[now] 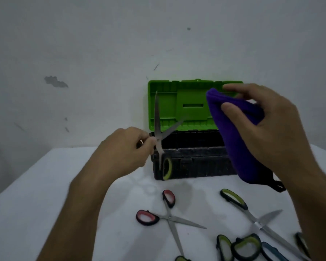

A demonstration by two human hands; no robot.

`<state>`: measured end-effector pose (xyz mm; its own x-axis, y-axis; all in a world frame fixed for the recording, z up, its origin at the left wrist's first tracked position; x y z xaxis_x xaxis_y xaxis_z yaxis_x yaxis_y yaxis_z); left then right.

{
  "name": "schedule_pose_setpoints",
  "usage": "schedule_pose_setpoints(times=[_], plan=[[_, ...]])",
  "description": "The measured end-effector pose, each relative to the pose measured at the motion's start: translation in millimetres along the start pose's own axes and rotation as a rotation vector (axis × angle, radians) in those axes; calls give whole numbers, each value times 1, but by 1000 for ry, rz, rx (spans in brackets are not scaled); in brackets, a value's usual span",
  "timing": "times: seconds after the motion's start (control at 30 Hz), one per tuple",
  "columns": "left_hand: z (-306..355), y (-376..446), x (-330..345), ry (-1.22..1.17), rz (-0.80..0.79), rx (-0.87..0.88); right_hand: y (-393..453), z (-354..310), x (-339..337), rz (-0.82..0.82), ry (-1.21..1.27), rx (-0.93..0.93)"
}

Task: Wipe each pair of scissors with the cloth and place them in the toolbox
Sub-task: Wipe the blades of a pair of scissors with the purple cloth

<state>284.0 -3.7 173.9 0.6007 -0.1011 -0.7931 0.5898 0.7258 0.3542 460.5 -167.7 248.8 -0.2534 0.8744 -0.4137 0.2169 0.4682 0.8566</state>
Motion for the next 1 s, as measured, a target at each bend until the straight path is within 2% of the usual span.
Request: schedule_pose_setpoints(times=[0.1,0.17,0.27,0.6,0.73,0.87,1.0], plan=[[-8,5,-4,-101,80,-9,1,-2,-4,-17,112,26],[-8,9,5,-147,48,1,0,-4,-3,-40,136,38],[-8,11,23,-221,-16,-3,0,-4,-6,-37,125,51],[-1,18,42,-614,18,-23,-6,0,20,-187,-29,7],[7,18,45,-616,3,9,-12,-7,43,-250,-82,-32],[24,14,40,-515,4,144,-25,-11,74,-340,-139,-35],[28,10,23,-395,77,208,-23,7,71,-302,-233,26]])
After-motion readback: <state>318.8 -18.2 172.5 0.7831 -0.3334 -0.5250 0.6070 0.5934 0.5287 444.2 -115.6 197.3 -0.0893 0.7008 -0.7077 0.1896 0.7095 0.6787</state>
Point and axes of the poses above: each hand's wrist, its own y-axis towards the middle knuckle, its own x-axis out of the palm, z = x × y, the point moved 10 cm from there along y, towards the middle knuckle, and after that the axes turned 3 degrees about -y, right-handed, at the moved point
